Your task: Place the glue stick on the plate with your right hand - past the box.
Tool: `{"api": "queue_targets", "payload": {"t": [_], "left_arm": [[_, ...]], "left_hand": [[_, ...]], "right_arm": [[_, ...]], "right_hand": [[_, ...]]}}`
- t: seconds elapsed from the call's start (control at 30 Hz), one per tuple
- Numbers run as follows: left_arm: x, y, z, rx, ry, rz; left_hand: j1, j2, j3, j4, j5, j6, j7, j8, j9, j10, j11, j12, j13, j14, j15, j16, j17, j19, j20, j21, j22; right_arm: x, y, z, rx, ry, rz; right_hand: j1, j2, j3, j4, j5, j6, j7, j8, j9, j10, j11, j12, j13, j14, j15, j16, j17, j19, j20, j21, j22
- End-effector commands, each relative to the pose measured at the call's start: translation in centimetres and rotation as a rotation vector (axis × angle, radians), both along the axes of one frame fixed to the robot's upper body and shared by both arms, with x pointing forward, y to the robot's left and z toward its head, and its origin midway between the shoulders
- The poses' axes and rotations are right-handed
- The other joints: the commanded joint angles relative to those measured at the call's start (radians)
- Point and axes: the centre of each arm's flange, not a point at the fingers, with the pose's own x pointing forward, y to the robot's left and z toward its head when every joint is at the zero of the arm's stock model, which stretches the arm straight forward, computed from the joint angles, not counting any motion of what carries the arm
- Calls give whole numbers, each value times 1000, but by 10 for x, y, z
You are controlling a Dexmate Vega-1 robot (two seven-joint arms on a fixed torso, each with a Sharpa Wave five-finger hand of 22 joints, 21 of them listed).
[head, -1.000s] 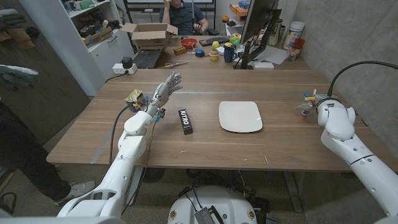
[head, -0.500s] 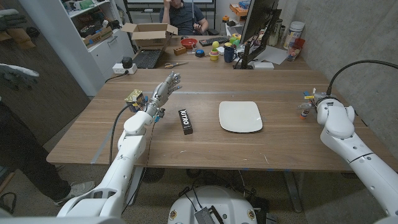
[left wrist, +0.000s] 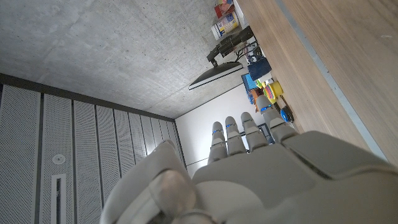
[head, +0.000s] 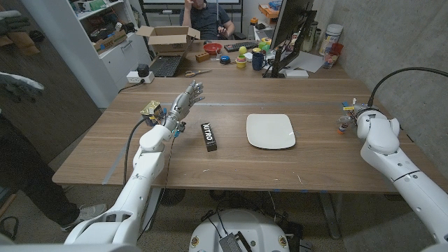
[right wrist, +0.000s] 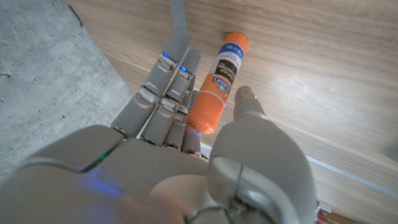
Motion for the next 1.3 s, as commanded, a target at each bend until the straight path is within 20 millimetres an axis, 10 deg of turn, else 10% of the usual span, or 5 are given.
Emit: {"api": "queue_targets", "payload": {"t": [0.03,0.5,0.87,1.3], "left_arm": [[-1,0,0,3,-4,4],[-4,2,-2,3,-4,5],[-5,3,-2,2,-6,11],[-5,4,-6,-3,2,8]], "left_hand": [[-11,-2,-6,4,4,-6,0,-2,6,-7,-3,-5,4,-5,-4,0,6,-4,-2,-2,4],[-16,-6,-12,3,6,-7,3,-2,6,-13,-2,-7,4,-19,-4,-4,5,-8,-5,-5,4],[-20,-9,-17,3,7,-7,5,-2,6,-19,-2,-7,4,-31,-5,-7,5,-8,-13,-6,4],[-24,-12,-22,2,9,-8,6,-2,6,-21,-1,-7,4,-41,-5,-8,4,-10,-17,-8,4]], "right_arm": [[2,-2,-1,37,25,14],[6,1,0,20,56,28],[3,4,2,6,-8,55],[-1,4,5,-12,-64,87]], "right_hand": [[57,7,21,-13,10,10,-5,3,4,-1,0,6,7,7,-49,-12,3,23,-67,6,7],[443,66,124,-25,16,101,-52,17,26,11,-38,9,22,5,-60,-36,9,-16,-68,11,29],[793,86,113,-17,-37,219,-63,40,52,97,-47,34,43,56,-58,3,39,-25,-74,92,58],[839,119,95,19,-76,415,-65,68,28,196,-11,58,44,131,-51,16,26,-31,-73,133,52]]}}
